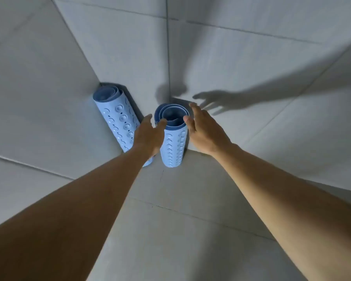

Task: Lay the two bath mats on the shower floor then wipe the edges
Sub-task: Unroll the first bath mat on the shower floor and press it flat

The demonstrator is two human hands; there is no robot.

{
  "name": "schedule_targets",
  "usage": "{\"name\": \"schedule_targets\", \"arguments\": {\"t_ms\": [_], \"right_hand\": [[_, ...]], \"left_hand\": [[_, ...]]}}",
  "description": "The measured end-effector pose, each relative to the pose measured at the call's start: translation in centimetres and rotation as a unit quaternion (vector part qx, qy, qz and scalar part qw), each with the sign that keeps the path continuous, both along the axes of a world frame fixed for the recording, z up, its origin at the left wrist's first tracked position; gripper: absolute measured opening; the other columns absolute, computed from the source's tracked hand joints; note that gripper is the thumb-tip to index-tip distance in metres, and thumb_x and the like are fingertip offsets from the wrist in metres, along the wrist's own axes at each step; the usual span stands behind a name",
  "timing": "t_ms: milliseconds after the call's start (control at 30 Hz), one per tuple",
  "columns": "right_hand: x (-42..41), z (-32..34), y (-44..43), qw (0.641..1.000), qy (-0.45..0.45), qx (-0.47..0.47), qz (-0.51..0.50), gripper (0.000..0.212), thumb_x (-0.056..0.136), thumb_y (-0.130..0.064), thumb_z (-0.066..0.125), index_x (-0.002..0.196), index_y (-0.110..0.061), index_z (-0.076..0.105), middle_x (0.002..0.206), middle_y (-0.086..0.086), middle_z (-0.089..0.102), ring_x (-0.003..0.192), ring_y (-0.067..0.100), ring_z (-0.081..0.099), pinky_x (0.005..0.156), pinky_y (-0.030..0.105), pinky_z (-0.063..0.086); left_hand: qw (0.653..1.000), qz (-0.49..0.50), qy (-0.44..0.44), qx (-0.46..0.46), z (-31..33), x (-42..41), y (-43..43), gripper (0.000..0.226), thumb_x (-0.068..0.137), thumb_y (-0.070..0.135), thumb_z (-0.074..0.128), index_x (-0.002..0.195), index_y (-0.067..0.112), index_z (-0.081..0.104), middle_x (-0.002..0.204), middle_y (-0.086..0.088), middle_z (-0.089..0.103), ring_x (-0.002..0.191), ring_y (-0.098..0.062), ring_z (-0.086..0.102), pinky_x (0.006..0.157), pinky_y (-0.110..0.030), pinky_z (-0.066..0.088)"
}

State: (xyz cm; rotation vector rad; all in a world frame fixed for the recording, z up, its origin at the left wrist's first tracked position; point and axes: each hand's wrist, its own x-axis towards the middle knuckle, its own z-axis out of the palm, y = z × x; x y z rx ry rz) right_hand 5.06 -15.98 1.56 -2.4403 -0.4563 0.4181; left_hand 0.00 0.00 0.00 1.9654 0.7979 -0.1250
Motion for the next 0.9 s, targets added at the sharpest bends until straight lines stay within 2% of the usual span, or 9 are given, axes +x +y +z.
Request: {"name": "schedule_targets", "arguments": {"t_ms": [133,233,300,433,533,600,667,767,900], "right_hand": [[1.1,-0.6,0.3,0.996,0.088,0.028,-0.013,0.041,0.106,-0.040,0.034,0.140,-0.019,0.044,0.133,0.010,0.059,0.121,0.028,0.056,0.091,0.036,0.042],[0.7,-1.1,0.3,0.974,0.203,0.092,-0.048,0.029,0.103,-0.043,0.033,0.127,-0.035,0.048,0.129,0.000,0.060,0.111,0.026,0.062,0.094,0.045,0.051],[0.0,-1.0,0.5,0.942,0.281,0.162,-0.085,0.022,0.105,-0.036,0.034,0.124,-0.040,0.045,0.126,-0.002,0.056,0.110,0.027,0.061,0.089,0.045,0.053],[-1.7,-0.5,-0.3,0.907,0.341,0.207,-0.133,0.030,0.106,-0.027,0.036,0.134,-0.037,0.045,0.129,0.005,0.055,0.110,0.030,0.063,0.092,0.048,0.056],[-2.9,-0.6,-1.9,0.866,0.393,0.242,-0.189,0.026,0.104,-0.023,0.041,0.126,-0.029,0.054,0.123,0.014,0.060,0.108,0.035,0.064,0.094,0.051,0.055],[-3.7,-0.6,-2.8,0.825,0.439,0.270,-0.234,0.026,0.104,-0.031,0.041,0.118,-0.019,0.060,0.115,0.018,0.063,0.103,0.038,0.067,0.094,0.053,0.055],[-4.2,-1.0,-3.5,0.795,0.473,0.275,-0.262,0.045,0.105,-0.048,0.037,0.111,-0.011,0.060,0.113,0.022,0.065,0.100,0.041,0.069,0.090,0.055,0.057],[-4.9,-1.8,-3.9,0.799,0.495,0.214,-0.266,0.056,0.101,-0.058,0.040,0.106,-0.007,0.062,0.104,0.019,0.071,0.095,0.037,0.072,0.083,0.055,0.059],[-6.0,-3.5,-4.4,0.822,0.508,0.128,-0.221,0.040,0.100,-0.046,0.050,0.115,-0.013,0.066,0.104,0.011,0.076,0.094,0.031,0.073,0.080,0.051,0.061]], "left_hand": [[0.992,-0.005,0.012,-0.122,0.2,1.3,0.5,0.035,0.099,0.034,0.043,0.132,0.034,0.053,0.115,0.000,0.065,0.097,-0.020,0.063,0.071,-0.034,0.051],[0.980,-0.007,0.043,-0.192,1.0,1.2,0.5,0.029,0.098,0.030,0.038,0.122,0.037,0.054,0.107,0.009,0.059,0.099,-0.021,0.060,0.078,-0.045,0.057],[0.972,-0.004,0.061,-0.225,1.1,0.6,0.6,0.034,0.094,0.030,0.038,0.122,0.036,0.056,0.115,0.004,0.057,0.106,-0.030,0.059,0.082,-0.051,0.057],[0.948,0.038,0.079,-0.305,1.1,-0.9,0.1,0.043,0.083,0.029,0.043,0.121,0.032,0.064,0.134,-0.007,0.053,0.117,-0.039,0.054,0.089,-0.061,0.053],[0.916,0.103,0.080,-0.380,0.7,-2.0,-0.5,0.023,0.090,0.028,0.047,0.098,0.022,0.068,0.128,-0.012,0.056,0.115,-0.044,0.055,0.090,-0.065,0.050],[0.913,0.123,0.089,-0.379,0.5,-2.8,-1.2,0.023,0.099,0.031,0.048,0.095,0.018,0.066,0.119,-0.013,0.060,0.107,-0.043,0.061,0.086,-0.062,0.054],[0.921,0.131,0.098,-0.354,-0.3,-3.7,-2.0,0.022,0.100,0.027,0.055,0.110,0.012,0.067,0.108,-0.011,0.066,0.095,-0.036,0.067,0.076,-0.055,0.060],[0.920,0.121,0.128,-0.350,-1.7,-5.1,-3.3,0.028,0.091,0.021,0.070,0.117,0.010,0.065,0.108,-0.010,0.072,0.093,-0.029,0.071,0.065,-0.045,0.062],[0.887,0.145,0.165,-0.406,-3.0,-6.9,-4.2,0.027,0.084,0.010,0.077,0.094,0.015,0.052,0.104,-0.012,0.054,0.098,-0.032,0.064,0.081,-0.047,0.059]]}}
